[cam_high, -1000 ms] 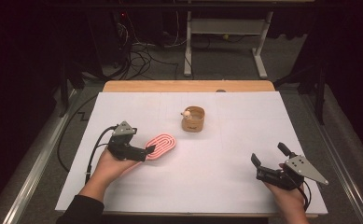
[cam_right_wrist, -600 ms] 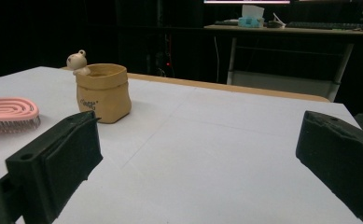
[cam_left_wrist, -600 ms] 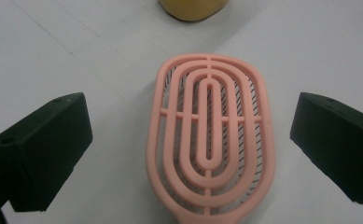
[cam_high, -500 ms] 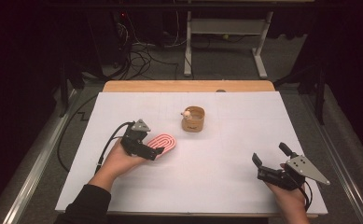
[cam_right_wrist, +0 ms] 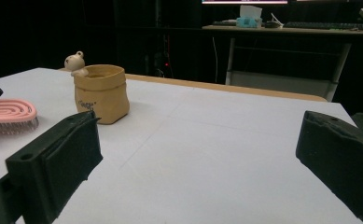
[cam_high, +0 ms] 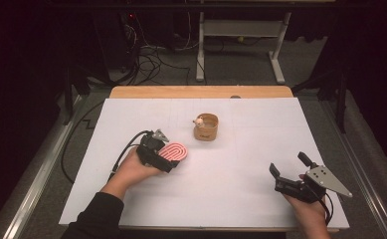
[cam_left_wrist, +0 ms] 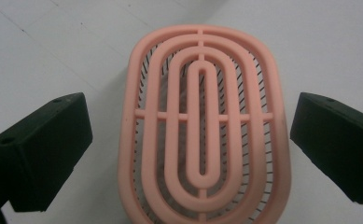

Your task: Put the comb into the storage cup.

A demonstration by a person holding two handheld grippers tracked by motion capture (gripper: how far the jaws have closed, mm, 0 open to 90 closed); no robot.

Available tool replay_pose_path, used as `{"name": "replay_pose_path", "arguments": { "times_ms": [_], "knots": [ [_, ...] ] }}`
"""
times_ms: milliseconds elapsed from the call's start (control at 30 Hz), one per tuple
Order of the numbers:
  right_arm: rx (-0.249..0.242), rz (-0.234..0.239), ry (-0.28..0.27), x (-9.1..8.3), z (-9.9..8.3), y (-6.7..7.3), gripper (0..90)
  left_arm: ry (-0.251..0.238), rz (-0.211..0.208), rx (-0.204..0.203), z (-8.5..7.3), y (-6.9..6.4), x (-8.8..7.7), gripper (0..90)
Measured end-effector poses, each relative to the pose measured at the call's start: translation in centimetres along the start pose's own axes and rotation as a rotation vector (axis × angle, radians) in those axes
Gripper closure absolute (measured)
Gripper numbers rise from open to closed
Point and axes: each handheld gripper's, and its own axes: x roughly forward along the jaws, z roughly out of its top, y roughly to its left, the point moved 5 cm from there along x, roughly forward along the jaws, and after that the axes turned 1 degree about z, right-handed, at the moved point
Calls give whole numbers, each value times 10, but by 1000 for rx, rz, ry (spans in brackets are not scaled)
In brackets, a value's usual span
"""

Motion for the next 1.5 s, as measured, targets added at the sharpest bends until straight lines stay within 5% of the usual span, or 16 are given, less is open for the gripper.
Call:
{"name": "replay_pose_path", "arguments": {
  "times_ms": [733, 933, 1500],
  "knots": [
    [-5, -3, -2, 0, 0, -1, 3, 39, 12, 29, -1, 0, 8, 0],
    [-4, -3, -1, 0, 0, -1, 3, 27, 18, 38, -1, 0, 5, 141],
    [-1, -5, -3, -1, 0, -2, 3, 25, 22, 29, 0, 0, 3, 177]
  ]
}}
